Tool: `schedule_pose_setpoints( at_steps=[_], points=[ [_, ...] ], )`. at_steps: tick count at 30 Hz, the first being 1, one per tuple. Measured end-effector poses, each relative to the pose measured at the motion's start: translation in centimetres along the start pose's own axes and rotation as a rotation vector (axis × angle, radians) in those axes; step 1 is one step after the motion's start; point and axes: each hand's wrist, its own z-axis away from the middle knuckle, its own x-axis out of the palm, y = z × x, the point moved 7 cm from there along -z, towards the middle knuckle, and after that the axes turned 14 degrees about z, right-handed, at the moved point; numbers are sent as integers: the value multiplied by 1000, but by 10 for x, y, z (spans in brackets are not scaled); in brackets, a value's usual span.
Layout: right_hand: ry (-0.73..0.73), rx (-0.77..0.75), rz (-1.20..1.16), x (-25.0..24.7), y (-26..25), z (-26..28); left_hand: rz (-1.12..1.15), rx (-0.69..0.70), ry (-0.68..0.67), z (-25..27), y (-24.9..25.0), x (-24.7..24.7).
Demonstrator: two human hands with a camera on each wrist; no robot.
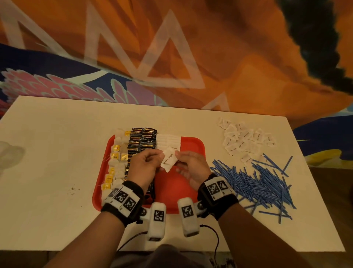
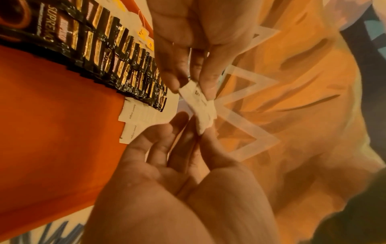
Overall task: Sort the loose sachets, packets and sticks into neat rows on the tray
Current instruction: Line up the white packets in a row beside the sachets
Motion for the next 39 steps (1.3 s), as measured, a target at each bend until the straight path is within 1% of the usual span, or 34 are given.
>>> schedule_pose_setpoints(
  at_steps=[2,4,6,7,8,10,11,12,14,16,19,23,26,29,34,39],
  points=[
    [-41,8,39,1,0,-1,-94,23,-46,-2,4,3],
    [-66,-41,162,3,-3,-3,-181,51,-102,-5,5,6],
    [-56,-87,207,5,-7,-5,-203,65,-98,-8,6,6],
    [-39,-93,191,5,-8,-7,-154,44,-78,-9,4,5],
    [-22,-88,160,5,-8,-9,-61,-6,-60,-9,0,4],
    [-13,-65,94,6,-7,-11,140,-166,-50,-8,-11,6],
    [-22,-52,72,7,-6,-13,193,-227,-64,-6,-15,8],
    [-33,-35,61,8,-5,-14,198,-247,-77,-7,-17,9],
    [-56,1,68,9,-2,-15,162,-206,-65,-11,-17,6],
    [-75,25,76,9,1,-17,102,-142,-21,-17,-15,0],
    [-53,13,100,7,2,-21,8,-90,-8,-24,-14,-1],
    [0,-106,269,1,3,-29,-49,-72,-18,-28,-16,1],
    [-8,-112,311,-1,11,-31,-85,-69,-18,-34,-21,-1],
    [32,-118,361,-7,21,-37,-123,-83,7,-41,-28,-6],
    [152,-77,539,-23,34,-71,-95,-62,171,-48,-28,-23],
    [170,1,612,-30,37,-116,-128,-70,175,-48,-24,-47]
  ],
)
